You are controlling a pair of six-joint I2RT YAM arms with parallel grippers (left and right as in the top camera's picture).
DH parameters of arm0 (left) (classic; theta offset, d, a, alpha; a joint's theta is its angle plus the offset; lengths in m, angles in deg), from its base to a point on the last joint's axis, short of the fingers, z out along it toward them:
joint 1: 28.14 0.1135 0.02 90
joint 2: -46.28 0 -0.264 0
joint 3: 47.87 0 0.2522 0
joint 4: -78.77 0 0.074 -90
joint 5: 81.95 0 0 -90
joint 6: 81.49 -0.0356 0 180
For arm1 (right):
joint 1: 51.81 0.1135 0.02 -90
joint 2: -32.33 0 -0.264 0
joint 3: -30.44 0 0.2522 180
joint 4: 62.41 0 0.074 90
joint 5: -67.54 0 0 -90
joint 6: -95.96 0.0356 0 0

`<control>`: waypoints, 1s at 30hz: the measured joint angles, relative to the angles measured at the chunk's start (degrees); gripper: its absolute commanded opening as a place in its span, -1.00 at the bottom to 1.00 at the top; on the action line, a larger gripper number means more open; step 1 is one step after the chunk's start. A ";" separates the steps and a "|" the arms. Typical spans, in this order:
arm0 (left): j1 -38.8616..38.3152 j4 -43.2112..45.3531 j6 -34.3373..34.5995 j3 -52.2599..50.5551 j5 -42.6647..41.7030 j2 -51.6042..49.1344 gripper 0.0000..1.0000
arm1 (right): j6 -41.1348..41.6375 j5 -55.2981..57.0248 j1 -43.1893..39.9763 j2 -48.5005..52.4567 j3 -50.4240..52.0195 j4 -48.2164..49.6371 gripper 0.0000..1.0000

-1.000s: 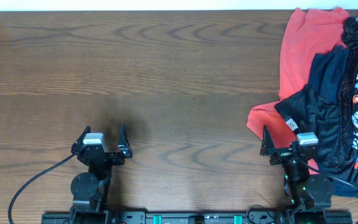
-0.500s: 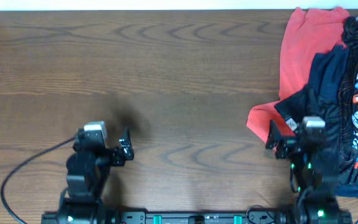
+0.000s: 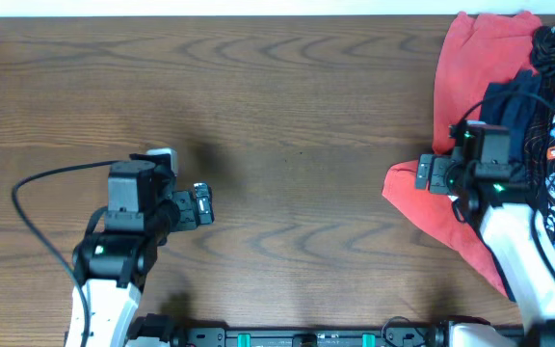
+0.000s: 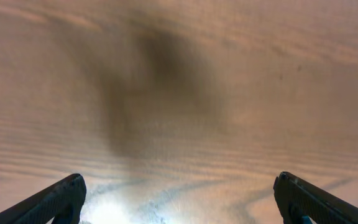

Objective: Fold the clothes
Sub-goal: 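Reach the right gripper into the clothes pile and grasp the black jersey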

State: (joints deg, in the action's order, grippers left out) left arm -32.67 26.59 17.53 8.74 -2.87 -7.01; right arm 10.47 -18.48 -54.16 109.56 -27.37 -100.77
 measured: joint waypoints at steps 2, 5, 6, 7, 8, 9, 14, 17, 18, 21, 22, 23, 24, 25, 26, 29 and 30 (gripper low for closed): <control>0.00 -0.28 0.00 -0.02 -0.92 -1.79 0.96 | -0.04 0.17 -0.37 4.37 -0.04 0.74 0.94; 0.00 -0.39 0.00 0.00 -1.42 -3.39 0.96 | -0.35 1.27 -0.87 9.51 -0.04 0.85 0.76; 0.00 -0.39 0.00 -0.02 -1.51 -3.74 0.96 | -0.52 1.84 -0.96 10.51 -0.04 0.85 0.75; 0.00 -0.42 0.00 0.00 -1.66 -3.98 0.96 | -0.52 2.93 -1.18 11.85 -0.04 0.87 0.72; 0.00 -0.39 0.00 0.00 -1.84 -4.15 0.96 | -0.55 3.82 -1.20 12.61 -0.04 0.98 0.70; 0.00 -0.39 0.00 0.00 -1.88 -4.24 0.96 | -0.55 5.01 -1.33 13.35 -0.04 1.29 0.68; 0.00 -0.31 0.00 0.00 -2.25 -4.26 0.96 | -0.79 8.17 -2.25 15.30 -0.04 3.56 0.44; 0.00 -0.33 0.00 0.00 -2.27 -4.26 0.96 | -0.90 8.90 -2.69 15.54 -0.04 3.93 0.22; 0.00 -0.33 0.00 0.00 -2.27 -4.26 0.96 | -0.81 9.05 -2.86 15.69 -0.04 3.98 0.10; 0.00 -0.33 0.00 0.00 -2.27 -4.26 0.96 | -0.63 9.29 -3.15 15.96 -0.04 3.98 -0.16; 0.00 -0.33 0.00 -0.02 -2.27 -4.26 0.96 | -0.87 9.38 -3.15 16.00 -0.04 3.93 -0.23; 0.00 -0.33 0.00 0.00 -2.27 -4.26 0.96 | -0.85 9.46 -3.19 16.04 -0.04 3.91 -0.30; 0.00 -0.33 0.00 0.00 -2.27 -4.26 0.96 | -0.83 9.53 -3.21 16.06 -0.04 3.89 -0.32; 0.00 -0.33 0.00 0.00 -2.27 -4.26 0.96 | -0.83 9.57 -3.21 16.06 -0.04 3.89 -0.32; 0.00 -0.33 0.00 0.00 -2.27 -4.26 0.96 | -0.74 9.60 -3.21 16.06 -0.04 3.89 -0.23; 0.00 -0.33 0.00 0.00 -2.27 -4.26 0.96 | -0.66 9.75 -3.21 16.06 -0.04 3.87 0.04; 0.00 -0.33 0.00 0.00 -2.27 -4.26 0.96 | -0.68 9.79 -3.28 16.06 -0.04 3.87 0.05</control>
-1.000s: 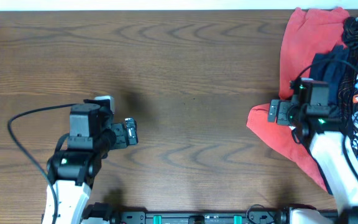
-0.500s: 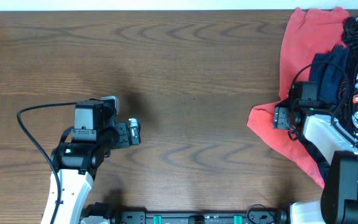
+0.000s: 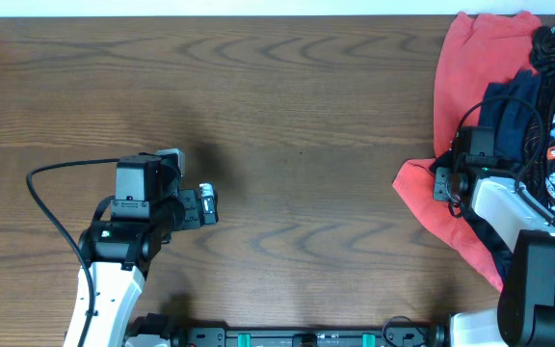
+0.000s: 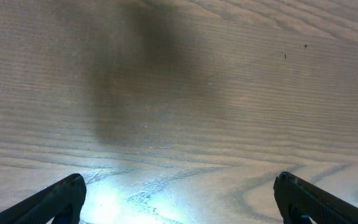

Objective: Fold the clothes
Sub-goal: 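Reach the right gripper into the clothes pile and grasp the black jersey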

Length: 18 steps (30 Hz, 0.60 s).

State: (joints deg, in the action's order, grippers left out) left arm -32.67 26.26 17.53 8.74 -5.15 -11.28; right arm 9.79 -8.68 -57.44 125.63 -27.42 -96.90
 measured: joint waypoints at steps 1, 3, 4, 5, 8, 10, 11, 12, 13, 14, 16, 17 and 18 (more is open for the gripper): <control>0.00 0.00 -0.02 0.00 0.00 0.00 0.96 | -0.15 0.07 -0.04 0.00 0.00 0.00 0.05; 0.00 0.00 0.00 0.00 0.00 0.00 0.96 | -0.17 0.17 -0.04 0.00 0.00 -0.04 0.03; 0.00 0.00 0.00 -0.02 0.00 0.00 0.96 | -0.20 0.17 -0.04 0.00 0.00 -0.13 0.01; 0.00 0.00 0.00 0.00 0.00 0.00 0.96 | -0.20 0.17 -0.04 0.00 -0.07 -0.46 -0.02; 0.00 0.00 0.00 0.00 0.00 0.00 0.96 | -0.15 0.04 -0.04 -0.04 -0.15 -1.14 -0.02; 0.00 0.07 0.00 0.00 0.00 0.00 0.96 | -0.17 -0.26 -0.04 -0.22 -0.17 -1.44 0.00; 0.00 0.17 0.00 0.00 0.00 0.00 0.96 | -0.17 -0.52 -0.04 -0.48 -0.17 -1.77 0.00; 0.00 0.24 0.00 0.00 0.00 0.00 0.96 | -0.17 -0.85 -0.04 -0.83 -0.17 -2.01 0.02; 0.00 0.28 0.00 0.00 0.00 0.00 0.96 | -0.17 -1.18 -0.04 -1.29 -0.17 -2.23 0.04; 0.00 0.35 0.00 0.00 0.00 0.00 0.96 | -0.17 -1.49 -0.04 -1.99 -0.17 -2.40 0.05; 0.00 0.39 0.00 -0.02 0.00 0.00 0.96 | -0.17 -1.84 -0.04 -3.54 -0.17 -2.54 0.08; 0.00 0.42 0.00 -0.02 0.00 0.00 0.96 | -0.17 -2.01 -0.04 -4.28 -0.17 -2.56 0.10; 0.00 0.42 0.00 0.00 0.00 0.00 0.96 | -0.17 -2.08 -0.04 -5.07 -0.17 -2.56 0.11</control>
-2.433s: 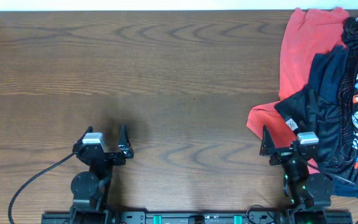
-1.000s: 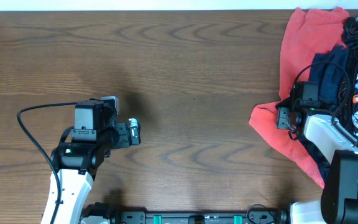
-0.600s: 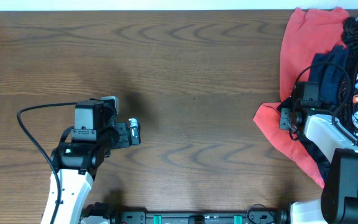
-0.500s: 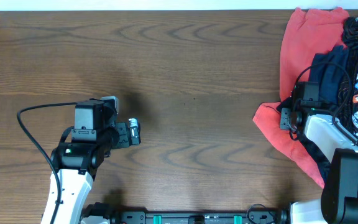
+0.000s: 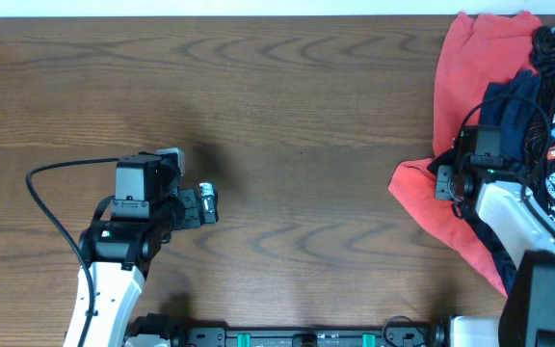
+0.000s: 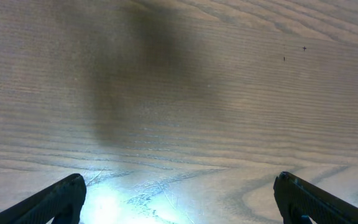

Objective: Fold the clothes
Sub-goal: 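Reach the right gripper into the clothes pile and grasp the black jersey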

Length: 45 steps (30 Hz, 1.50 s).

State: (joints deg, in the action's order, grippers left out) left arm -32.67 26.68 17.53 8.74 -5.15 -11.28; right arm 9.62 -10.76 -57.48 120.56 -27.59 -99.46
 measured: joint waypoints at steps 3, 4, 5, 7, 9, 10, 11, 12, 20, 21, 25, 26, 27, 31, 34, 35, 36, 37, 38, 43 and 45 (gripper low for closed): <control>0.00 0.00 0.00 -0.02 0.00 0.00 0.96 | 0.00 -0.31 0.00 -1.20 0.00 0.00 0.13; 0.00 0.00 0.00 0.00 0.00 0.00 0.96 | 0.00 -0.35 0.00 -1.29 0.00 -0.04 0.14; 0.00 0.00 0.00 0.00 0.00 0.00 0.96 | 0.00 -0.37 0.00 -1.29 0.00 -0.11 0.15; 0.00 0.02 0.00 0.00 0.00 0.00 0.96 | -0.02 -0.50 0.00 -1.29 0.00 -0.70 0.19; 0.00 0.00 0.00 0.00 0.00 0.00 0.96 | -0.02 -0.83 0.00 -1.29 0.00 -0.98 0.20; 0.00 0.00 0.00 0.00 0.00 0.00 0.96 | -0.02 -1.31 0.00 -1.29 0.00 -1.01 0.21; 0.00 0.00 0.00 0.00 0.00 0.00 0.96 | -0.02 -1.49 0.00 -1.29 0.00 -1.01 0.21; 0.00 0.02 0.00 0.00 0.00 0.00 0.96 | -0.02 -1.84 0.00 -1.29 0.00 -1.05 0.21; 0.00 0.00 0.00 0.00 0.00 0.00 0.96 | -0.04 -2.82 0.00 -0.42 0.02 -1.09 0.09; 0.00 0.00 -0.02 0.00 0.00 0.00 0.96 | -0.02 -2.84 0.00 -0.42 0.02 -1.05 0.04; 0.00 0.00 0.00 -0.02 0.00 0.00 0.96 | 0.00 -2.93 0.00 -0.42 0.02 -0.92 0.01; 0.00 0.02 0.00 0.00 0.00 0.00 0.96 | 0.00 -2.93 0.00 -0.42 0.02 -0.90 0.00; 0.00 0.02 0.00 0.00 0.00 0.00 0.96 | 0.00 -2.93 0.00 -0.42 0.02 -0.92 -0.03; 0.00 0.00 0.00 0.00 0.00 0.00 0.96 | -0.07 -2.93 0.00 -0.42 0.02 -0.92 -0.16; 0.00 0.00 0.00 0.00 0.00 0.00 0.96 | -0.07 -2.93 0.00 -0.37 0.02 -0.90 -0.27; 0.00 0.00 0.00 0.00 0.00 0.00 0.96 | 0.02 -2.93 0.00 -0.33 0.02 -0.92 -0.28; 0.00 0.02 0.00 0.00 0.00 0.00 0.96 | -0.02 -2.95 0.00 -0.31 0.04 -0.92 -0.28; 0.00 0.02 0.00 0.00 0.00 0.00 0.96 | -0.02 -2.95 -0.02 -0.28 0.07 -0.90 -0.28; 0.00 0.00 0.00 0.00 0.00 0.00 0.96 | 0.00 -2.95 -0.07 -0.26 0.09 -0.92 -0.29; 0.00 0.00 0.00 0.00 0.00 0.00 0.96 | 0.00 -2.95 -0.11 -0.15 0.13 -0.90 -0.29; 0.00 0.00 -0.02 0.00 0.00 0.00 0.96 | 0.00 -2.95 -0.11 -0.15 0.24 -0.76 -0.30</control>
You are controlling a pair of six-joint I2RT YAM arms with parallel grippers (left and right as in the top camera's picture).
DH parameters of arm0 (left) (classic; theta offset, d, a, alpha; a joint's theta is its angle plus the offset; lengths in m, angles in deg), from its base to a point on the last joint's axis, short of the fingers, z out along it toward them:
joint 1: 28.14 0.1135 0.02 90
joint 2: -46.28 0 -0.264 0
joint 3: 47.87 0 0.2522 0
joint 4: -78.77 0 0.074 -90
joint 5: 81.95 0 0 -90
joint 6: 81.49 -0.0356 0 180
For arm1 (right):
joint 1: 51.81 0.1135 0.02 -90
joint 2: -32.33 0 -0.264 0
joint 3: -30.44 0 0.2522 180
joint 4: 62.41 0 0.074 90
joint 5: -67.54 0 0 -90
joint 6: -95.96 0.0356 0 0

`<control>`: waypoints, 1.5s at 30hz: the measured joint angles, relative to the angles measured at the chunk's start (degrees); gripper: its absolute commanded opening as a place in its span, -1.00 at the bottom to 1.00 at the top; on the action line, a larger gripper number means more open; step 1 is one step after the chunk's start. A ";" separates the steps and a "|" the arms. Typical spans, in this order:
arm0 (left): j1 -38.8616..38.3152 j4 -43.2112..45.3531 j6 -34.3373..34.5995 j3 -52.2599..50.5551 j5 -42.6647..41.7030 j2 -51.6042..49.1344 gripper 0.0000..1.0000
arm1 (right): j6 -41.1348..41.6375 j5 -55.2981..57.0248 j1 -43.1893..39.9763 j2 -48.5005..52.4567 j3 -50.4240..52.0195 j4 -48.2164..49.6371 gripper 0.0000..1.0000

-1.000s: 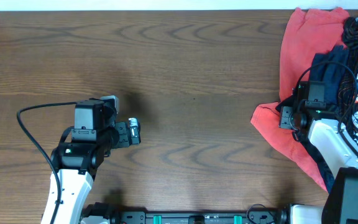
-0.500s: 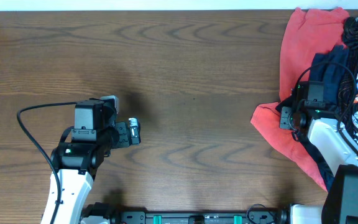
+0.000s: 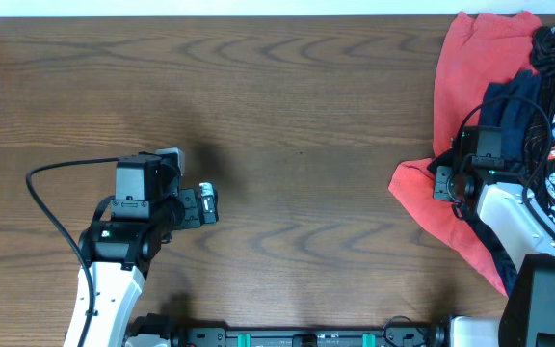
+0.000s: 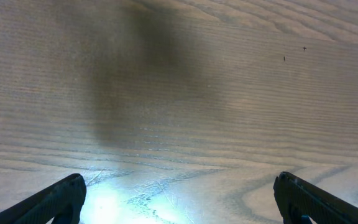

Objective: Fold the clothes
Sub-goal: 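Reach the right gripper into the clothes pile and grasp the black jersey, then pull the black jersey out of the pile leftward with the right gripper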

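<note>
A heap of clothes lies at the table's right edge: a red garment (image 3: 470, 87) spread underneath, a dark navy piece (image 3: 514, 106) and a black printed shirt on top. My right gripper (image 3: 438, 183) rests low on the red garment's left corner; its jaws are too small to read. My left gripper (image 3: 207, 203) hovers over bare wood at the left, far from the clothes. In the left wrist view the left gripper (image 4: 179, 183) is open wide, with only tabletop between its fingertips (image 4: 67, 193).
The brown wooden table (image 3: 297, 116) stretches between the two arms. A black cable (image 3: 41, 207) loops off the left arm. The right arm's white link (image 3: 514, 226) lies across the lower part of the clothes heap.
First my right gripper reached further left over the red garment's corner, and the left gripper stood open over bare wood. Then the right gripper was back toward the heap and the red corner lay slightly further right. After that the corner sat a little left again; the left gripper stays open.
</note>
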State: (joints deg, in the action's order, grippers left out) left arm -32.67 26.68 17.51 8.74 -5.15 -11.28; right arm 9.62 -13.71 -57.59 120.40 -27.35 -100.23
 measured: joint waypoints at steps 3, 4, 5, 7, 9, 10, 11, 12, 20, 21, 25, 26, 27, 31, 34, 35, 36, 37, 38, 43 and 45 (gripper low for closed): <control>0.00 0.02 0.02 0.00 0.00 0.00 0.96 | -0.11 0.02 0.00 0.02 0.42 0.59 -0.48; 0.00 0.00 0.02 0.00 0.00 0.00 0.96 | -0.07 0.00 0.00 0.04 0.57 0.70 -0.53; 0.00 0.00 0.02 0.00 0.00 0.00 0.96 | 0.00 -0.02 0.00 0.04 0.66 0.70 -0.63; 0.00 0.02 0.02 0.00 0.00 0.00 0.96 | -0.15 0.04 0.00 0.04 0.70 0.76 -0.97; 0.00 0.02 0.02 0.00 0.00 0.00 0.96 | 0.00 -0.11 -0.09 0.04 0.70 0.83 -0.98; 0.00 0.02 0.02 0.00 0.00 0.00 0.96 | 0.07 -0.07 -0.11 0.04 0.70 0.90 -0.98; 0.00 0.02 0.02 -0.02 0.00 0.00 0.96 | 0.04 -0.07 -0.11 0.04 0.70 1.05 -0.98; 0.00 0.02 0.02 0.00 0.00 0.00 0.96 | 0.04 -0.09 -0.15 0.04 0.70 1.16 -0.98; 0.00 0.28 0.02 0.00 0.00 0.00 0.96 | -1.55 -11.93 0.22 -2.58 -4.50 -4.63 -0.97; 0.00 0.46 0.02 0.00 0.00 0.00 0.96 | -2.45 -16.17 0.72 -3.74 -6.19 -4.61 -0.98; 0.00 1.01 0.02 0.00 0.00 0.00 0.96 | -5.22 -30.58 7.32 -8.44 -11.93 -3.67 -0.97; 0.00 1.03 0.02 0.00 0.00 0.00 0.96 | -5.68 -32.65 9.75 -9.18 -12.55 -3.56 -0.97; 0.00 1.05 0.02 0.00 0.00 0.00 0.96 | -6.05 -34.36 12.81 -9.68 -12.92 -3.48 -0.97; 0.00 1.09 0.02 0.00 0.00 0.00 0.96 | -6.86 -35.98 27.28 -8.39 -12.85 -1.14 -0.97; 0.00 1.14 0.02 0.00 0.00 0.00 0.96 | -6.67 -32.54 37.51 -5.70 -12.68 4.81 -0.98; 0.00 1.11 0.02 0.00 0.00 0.00 0.96 | -6.34 -30.97 40.50 -4.61 -12.66 7.74 -0.97; 0.00 1.18 0.02 0.00 0.00 0.00 0.96 | -5.88 -28.81 44.26 -3.10 -12.55 11.39 -0.98; 0.00 1.18 0.02 0.00 0.00 0.00 0.96 | -5.40 -27.71 45.94 -2.27 -12.55 13.64 -0.97; 0.00 1.20 0.02 0.00 0.00 0.00 0.96 | -4.96 -26.05 48.13 -1.07 -12.39 16.94 -0.97; 0.00 1.22 0.02 0.02 -0.02 -0.02 0.96 | -3.06 -19.41 54.51 4.26 -12.39 30.95 -0.61; 0.00 1.18 0.02 0.02 -0.07 -0.02 0.96 | -1.81 -15.39 55.30 4.72 -12.39 31.41 -0.13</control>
State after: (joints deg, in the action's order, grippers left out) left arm -32.67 27.86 17.53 8.77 -5.21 -11.30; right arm 7.80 -29.10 -2.29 125.12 -39.74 -68.82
